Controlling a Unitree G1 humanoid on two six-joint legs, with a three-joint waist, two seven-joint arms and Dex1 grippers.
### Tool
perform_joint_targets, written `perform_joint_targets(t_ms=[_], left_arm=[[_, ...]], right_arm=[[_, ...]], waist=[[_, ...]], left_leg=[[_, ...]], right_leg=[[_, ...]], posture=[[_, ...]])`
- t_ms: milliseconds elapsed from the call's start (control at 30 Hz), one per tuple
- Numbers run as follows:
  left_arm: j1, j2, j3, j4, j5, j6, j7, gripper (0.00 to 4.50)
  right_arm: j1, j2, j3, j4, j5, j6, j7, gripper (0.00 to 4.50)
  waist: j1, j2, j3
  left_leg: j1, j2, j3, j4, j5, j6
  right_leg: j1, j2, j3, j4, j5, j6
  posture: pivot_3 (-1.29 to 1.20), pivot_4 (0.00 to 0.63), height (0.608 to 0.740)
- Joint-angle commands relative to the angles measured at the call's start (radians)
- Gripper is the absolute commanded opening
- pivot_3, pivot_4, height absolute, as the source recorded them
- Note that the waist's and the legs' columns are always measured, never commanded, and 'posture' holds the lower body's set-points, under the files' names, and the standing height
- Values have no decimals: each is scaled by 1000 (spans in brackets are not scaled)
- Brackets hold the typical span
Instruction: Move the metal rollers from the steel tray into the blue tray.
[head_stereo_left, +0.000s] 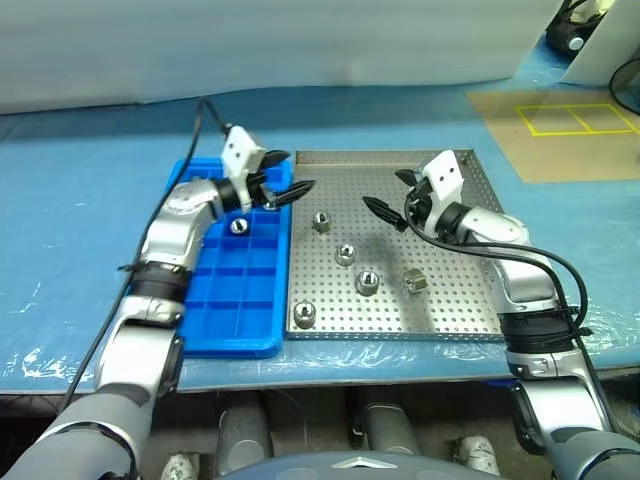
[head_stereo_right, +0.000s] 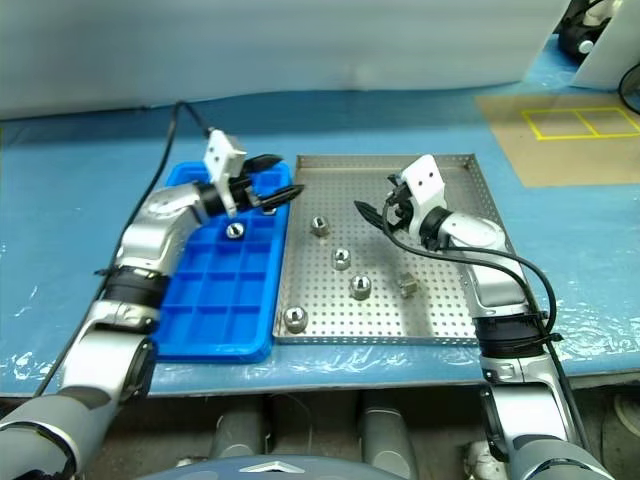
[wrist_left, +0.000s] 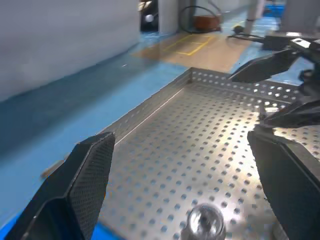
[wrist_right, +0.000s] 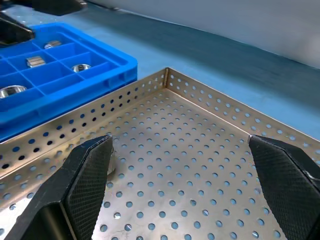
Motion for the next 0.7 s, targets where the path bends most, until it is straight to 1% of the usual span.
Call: perform_joint_targets(t_ms=[33,133,200,267,367,433,500,600,700], left_arm=[[-95,-12,-48,124,48,-101,-97,4465],[-180,-24,-86,290,108,-191,-160,4465],[-240,-20,-141,430,188,-270,-198,4465],[-277,-17,-173,530,244,-343,-219,4465],[-341,-35,-209,669,325,-398,-197,4465],[-358,-42,-239,720,385,-443,-170,4465],[-369,-53,-261,754,435,-474,-135,4465],[-380,-71,-268,782,480,-489,-82,4465],[-386,-103,-258,805,503,-471,-32,4465]], right_arm=[[-22,-36,-46,-64,27,11,10,4500],[0,-41,-53,-95,28,26,-8,4500],[43,-43,-63,-155,43,55,-15,4500],[83,-51,-68,-221,69,90,-6,4500],[198,-121,-73,-355,171,183,97,4500],[261,-184,-70,-417,211,229,148,4500],[303,-222,-76,-459,235,263,160,4500],[327,-236,-83,-492,252,287,143,4500],[342,-220,-80,-520,248,300,101,4500]], waist=[[-3,0,0],[-12,0,0],[-14,0,0],[-12,0,0],[-8,0,0],[-8,0,0],[-8,0,0],[-11,0,0],[-12,0,0]], left_leg=[[0,0,0,0,0,0],[0,0,0,-1,0,0],[1,1,0,-1,0,0],[2,1,0,-1,0,0],[1,0,0,-1,0,0],[2,0,0,-1,-2,3],[2,-1,0,0,-3,5],[4,-1,0,2,-3,5],[4,-1,0,3,-3,5]], right_leg=[[0,0,0,0,0,0],[0,0,1,0,0,0],[0,0,1,0,0,0],[0,0,1,-1,0,0],[1,0,1,-2,0,1],[4,0,1,-4,0,1],[5,-1,1,-4,0,1],[7,-1,1,-4,0,1],[7,-1,1,-3,1,2]], posture=[[-304,150,740],[-351,150,740],[-371,150,740],[-396,150,740],[-437,150,740],[-454,150,740],[-475,150,740],[-487,150,740],[-514,150,740]])
